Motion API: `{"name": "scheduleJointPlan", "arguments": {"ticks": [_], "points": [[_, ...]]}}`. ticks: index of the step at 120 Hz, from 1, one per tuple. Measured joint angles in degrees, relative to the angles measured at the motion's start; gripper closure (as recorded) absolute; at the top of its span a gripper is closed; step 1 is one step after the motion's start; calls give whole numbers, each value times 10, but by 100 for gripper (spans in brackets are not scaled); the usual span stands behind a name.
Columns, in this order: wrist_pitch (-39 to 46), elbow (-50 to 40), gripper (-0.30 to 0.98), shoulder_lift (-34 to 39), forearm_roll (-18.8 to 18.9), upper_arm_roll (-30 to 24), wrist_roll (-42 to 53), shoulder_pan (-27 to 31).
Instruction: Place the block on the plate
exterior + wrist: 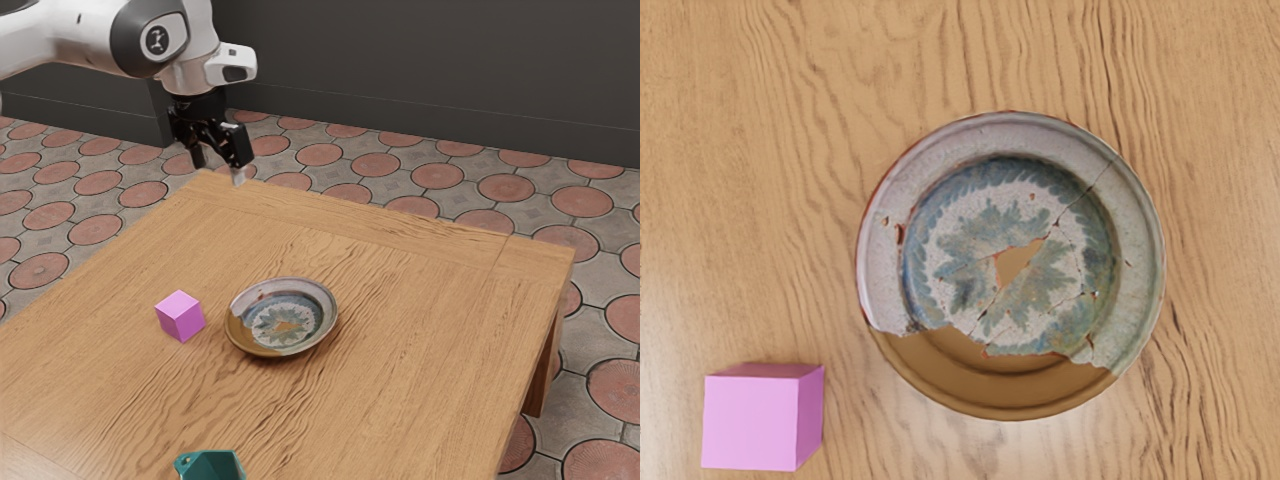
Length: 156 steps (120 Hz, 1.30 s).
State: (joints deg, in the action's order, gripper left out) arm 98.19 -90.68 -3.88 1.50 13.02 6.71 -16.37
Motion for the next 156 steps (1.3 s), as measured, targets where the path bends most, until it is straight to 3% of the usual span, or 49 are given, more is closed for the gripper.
{"name": "scheduleJointPlan", "arguments": {"ticks": [19, 36, 56, 73, 94, 156], "points": [[6, -27, 0, -16, 0, 3, 8, 1], [35, -38, 0, -94, -12, 5, 21, 69], [107, -101, 0, -143, -42, 11, 46, 98], [184, -171, 0, -157, -56, 33, 82, 103], [240, -190, 0, -162, -62, 45, 122, 103], [278, -215, 0, -166, -73, 61, 191, 105]]}}
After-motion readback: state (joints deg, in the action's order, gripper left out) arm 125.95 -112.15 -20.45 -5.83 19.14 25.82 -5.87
